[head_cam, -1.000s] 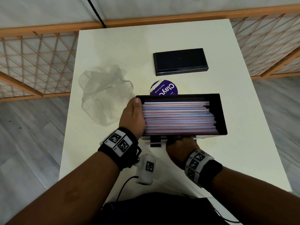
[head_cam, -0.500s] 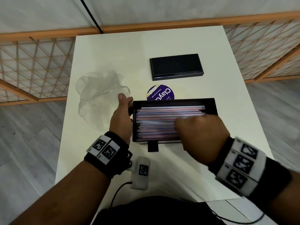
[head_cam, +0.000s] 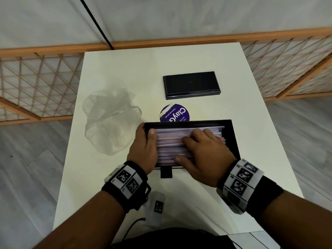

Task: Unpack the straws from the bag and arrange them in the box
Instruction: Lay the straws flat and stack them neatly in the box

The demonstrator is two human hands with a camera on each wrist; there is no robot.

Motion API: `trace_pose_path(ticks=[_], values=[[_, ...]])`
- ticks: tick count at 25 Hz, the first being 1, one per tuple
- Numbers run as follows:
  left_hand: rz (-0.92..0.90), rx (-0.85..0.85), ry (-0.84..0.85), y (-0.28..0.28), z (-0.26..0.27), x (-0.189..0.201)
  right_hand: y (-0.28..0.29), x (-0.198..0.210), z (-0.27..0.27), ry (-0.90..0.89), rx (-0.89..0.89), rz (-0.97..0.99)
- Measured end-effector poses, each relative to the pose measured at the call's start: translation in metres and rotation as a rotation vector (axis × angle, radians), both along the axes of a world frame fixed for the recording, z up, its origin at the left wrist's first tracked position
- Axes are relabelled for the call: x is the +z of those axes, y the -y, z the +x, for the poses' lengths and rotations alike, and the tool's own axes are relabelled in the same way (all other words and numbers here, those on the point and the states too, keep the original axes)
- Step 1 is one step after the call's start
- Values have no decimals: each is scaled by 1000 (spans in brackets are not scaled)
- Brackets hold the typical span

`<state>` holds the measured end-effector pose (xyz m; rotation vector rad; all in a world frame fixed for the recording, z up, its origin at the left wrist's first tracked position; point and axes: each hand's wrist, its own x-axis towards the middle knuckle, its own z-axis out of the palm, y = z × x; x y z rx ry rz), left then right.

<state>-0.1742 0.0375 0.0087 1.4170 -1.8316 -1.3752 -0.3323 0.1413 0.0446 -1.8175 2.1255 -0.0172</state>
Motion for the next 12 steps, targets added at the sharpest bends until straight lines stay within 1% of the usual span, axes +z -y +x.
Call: trace_pose_path(ticks=[2,4,5,6,8,9,11,12], values=[[8,1,1,0,1,-1,-4,1,-4,14,-13,-92],[34,7,24,0,2,-1,-11,5,-15,37,-90,-271],[50,14,34,0,4,-2,-17,5,-27,43,-187,-345],[58,23,38,0,5,-2,-23,4,-40,50,-329,-370],[72,33,30,-1,8,-3,-39,2,-60,121,-611,-273],[79,35,21,-4,8,-2,-45,-4,-63,186,-691,-186],[111,44,37,-5,3,5,-47,-16,-58,368,-747,-79],[131,50,60,-2,0,7,-44,-19,-53,423,-748,-91]])
